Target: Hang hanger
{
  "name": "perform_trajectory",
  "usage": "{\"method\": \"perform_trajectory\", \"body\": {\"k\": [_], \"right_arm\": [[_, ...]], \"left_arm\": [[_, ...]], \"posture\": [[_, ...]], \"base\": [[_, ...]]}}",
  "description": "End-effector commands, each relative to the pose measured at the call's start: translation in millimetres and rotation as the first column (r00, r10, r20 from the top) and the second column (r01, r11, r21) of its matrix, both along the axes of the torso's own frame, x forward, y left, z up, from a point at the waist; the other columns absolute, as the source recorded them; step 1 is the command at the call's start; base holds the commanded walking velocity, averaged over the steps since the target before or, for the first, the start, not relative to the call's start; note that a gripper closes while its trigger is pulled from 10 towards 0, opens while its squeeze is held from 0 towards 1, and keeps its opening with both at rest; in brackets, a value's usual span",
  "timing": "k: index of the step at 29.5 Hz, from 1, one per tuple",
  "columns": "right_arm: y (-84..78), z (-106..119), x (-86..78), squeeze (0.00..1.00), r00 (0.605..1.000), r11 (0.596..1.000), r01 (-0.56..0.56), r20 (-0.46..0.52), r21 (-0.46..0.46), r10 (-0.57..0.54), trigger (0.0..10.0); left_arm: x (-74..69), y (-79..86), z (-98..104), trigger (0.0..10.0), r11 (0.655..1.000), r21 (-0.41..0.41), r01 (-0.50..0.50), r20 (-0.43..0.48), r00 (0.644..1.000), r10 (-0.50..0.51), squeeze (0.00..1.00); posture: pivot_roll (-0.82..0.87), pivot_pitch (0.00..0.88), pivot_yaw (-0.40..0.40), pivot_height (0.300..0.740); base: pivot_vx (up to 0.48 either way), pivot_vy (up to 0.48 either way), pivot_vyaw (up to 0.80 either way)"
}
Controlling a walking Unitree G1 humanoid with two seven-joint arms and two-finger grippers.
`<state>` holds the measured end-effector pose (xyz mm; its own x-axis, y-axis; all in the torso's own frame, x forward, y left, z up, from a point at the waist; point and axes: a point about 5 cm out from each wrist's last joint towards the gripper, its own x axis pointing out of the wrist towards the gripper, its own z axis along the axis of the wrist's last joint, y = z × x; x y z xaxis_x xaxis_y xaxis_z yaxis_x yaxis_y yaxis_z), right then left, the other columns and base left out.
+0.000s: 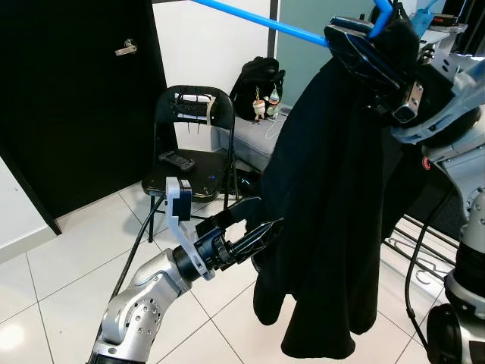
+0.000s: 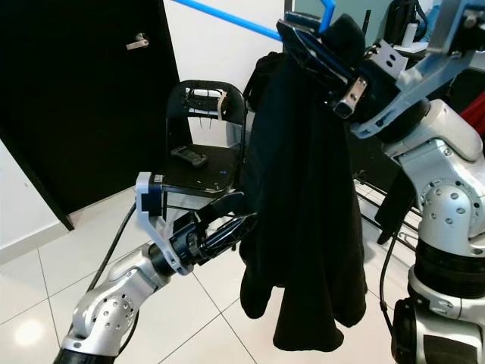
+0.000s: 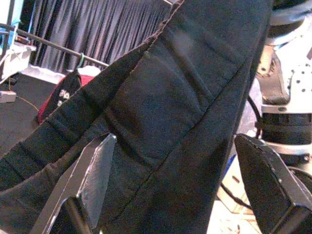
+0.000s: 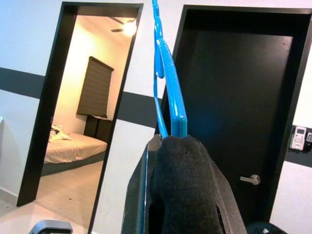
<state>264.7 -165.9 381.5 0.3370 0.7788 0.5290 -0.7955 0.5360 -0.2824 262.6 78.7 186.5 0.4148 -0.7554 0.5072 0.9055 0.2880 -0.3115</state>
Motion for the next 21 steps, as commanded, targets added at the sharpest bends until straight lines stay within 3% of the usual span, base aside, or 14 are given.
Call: {"method": "perform_trajectory", "body": {"k": [1, 6, 7, 9, 11, 14, 16, 20, 21], "right_arm": [[1.1, 7.5, -8.0, 0.00, 0.999, 1.000, -0.013, 0.041, 0.000, 0.013, 10.0], [0.4, 8.6, -8.8, 0.00, 0.999, 1.000, -0.011, 0.041, 0.001, 0.011, 10.0], [-0.2, 9.4, -9.7, 0.00, 0.999, 1.000, -0.011, 0.043, 0.001, 0.011, 10.0], [-0.6, 10.1, -10.4, 0.00, 0.999, 1.000, -0.012, 0.044, 0.001, 0.012, 10.0], [-0.5, 11.0, -11.5, 0.00, 0.999, 1.000, -0.018, 0.046, -0.001, 0.018, 10.0], [-0.5, 11.0, -11.5, 0.00, 0.999, 1.000, -0.018, 0.046, -0.001, 0.018, 10.0], [-0.2, 11.4, -12.1, 0.00, 0.999, 1.000, -0.022, 0.047, -0.002, 0.022, 10.0], [1.1, 13.0, -15.7, 0.00, 0.997, 0.998, -0.055, 0.054, 0.000, 0.055, 10.0], [1.1, 13.0, -15.7, 0.00, 0.997, 0.998, -0.055, 0.054, 0.000, 0.055, 10.0]], "left_arm": [[5.7, -1.1, -3.1, 10.0, 0.999, 0.015, -0.041, -0.016, 0.999, 0.042, 0.00], [11.8, -2.2, -12.1, 10.0, 0.991, 0.086, -0.106, -0.035, 0.993, 0.109, 0.00], [16.0, 0.8, -20.4, 10.0, 0.977, 0.142, -0.157, -0.048, 0.985, 0.165, 0.00], [19.4, 5.8, -25.6, 10.0, 0.964, 0.172, -0.204, -0.062, 0.974, 0.217, 0.00], [23.5, 19.2, -29.8, 10.0, 0.947, 0.173, -0.270, -0.090, 0.953, 0.288, 0.00], [23.5, 19.2, -29.8, 10.0, 0.947, 0.173, -0.270, -0.090, 0.953, 0.288, 0.00], [24.3, 28.1, -29.5, 10.0, 0.941, 0.159, -0.297, -0.098, 0.944, 0.315, 0.00], [26.8, 64.7, -25.7, 10.0, 0.913, 0.112, -0.392, -0.108, 0.909, 0.403, 0.00], [26.8, 64.7, -25.7, 10.0, 0.913, 0.112, -0.392, -0.108, 0.909, 0.403, 0.00]], "posture": [[-0.16, 0.000, 0.018, 0.740], [-0.17, 0.000, 0.020, 0.740], [-0.17, 0.000, 0.020, 0.740], [-0.17, 0.000, 0.019, 0.740], [-0.17, 0.000, 0.020, 0.740], [-0.17, 0.000, 0.020, 0.740], [-0.17, 0.000, 0.020, 0.740], [-0.16, 0.000, 0.017, 0.740], [-0.16, 0.000, 0.017, 0.740]], "base": [[0.000, 0.000, 0.00], [0.000, 0.000, 0.00], [0.000, 0.000, 0.00], [0.000, 0.000, 0.00], [0.000, 0.000, 0.00], [0.000, 0.000, 0.00], [0.000, 0.000, 0.00], [0.000, 0.000, 0.00], [0.000, 0.000, 0.00]]}}
